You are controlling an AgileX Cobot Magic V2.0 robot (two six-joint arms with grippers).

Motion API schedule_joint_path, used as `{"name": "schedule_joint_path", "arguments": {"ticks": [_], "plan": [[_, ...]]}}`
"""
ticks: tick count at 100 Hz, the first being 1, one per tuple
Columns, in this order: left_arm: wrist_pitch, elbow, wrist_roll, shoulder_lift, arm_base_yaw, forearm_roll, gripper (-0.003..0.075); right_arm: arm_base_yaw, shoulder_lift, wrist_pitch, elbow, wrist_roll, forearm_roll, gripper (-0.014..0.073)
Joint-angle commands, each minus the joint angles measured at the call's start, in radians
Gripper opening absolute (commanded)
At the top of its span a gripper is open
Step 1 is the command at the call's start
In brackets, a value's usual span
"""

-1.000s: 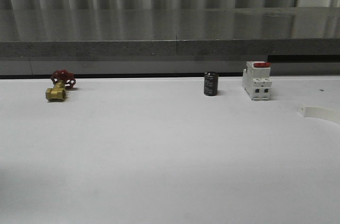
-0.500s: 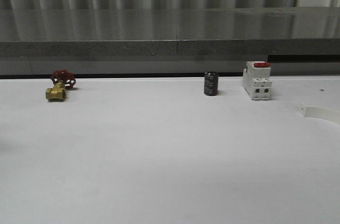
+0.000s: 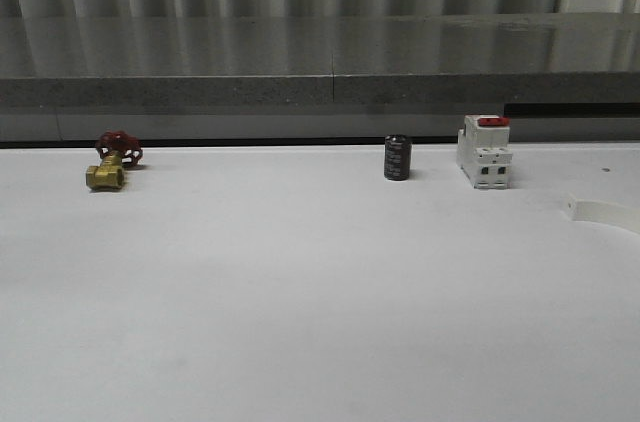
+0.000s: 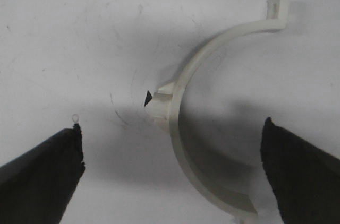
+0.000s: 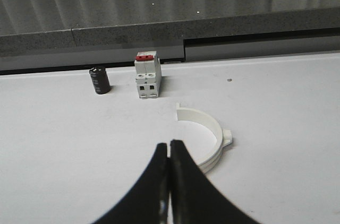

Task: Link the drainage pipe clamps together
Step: 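Lower the left gripper onto the white clamp half and grasp it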

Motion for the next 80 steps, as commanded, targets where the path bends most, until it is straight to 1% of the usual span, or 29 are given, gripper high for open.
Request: {"name": "schedule_joint_path", "arguments": {"ticks": [1,29,58,80], "plan": [[-0.027,-0.058,0.013,-0.012,0.002,-0.012,0.0637,0.002,-0.018,-0.084,-0.015,-0.004,-0.003,-0.0069],[-0.026,-0.091,0.056,0.042,0.002,-0.012,0.0637,0.002,-0.018,-0.084,-0.015,-0.004,-0.003,-0.0069],[-0.028,-0.091,0.056,0.096,0.002,-0.012,0.0637,0.002,-0.018,-0.084,-0.015,-0.004,-0.003,-0.0069],[-0.041,-0.091,0.056,0.1,0.002,-0.012,0.0637,0.002,-0.018,-0.084,-0.015,-0.004,-0.003,-0.0069]]}}
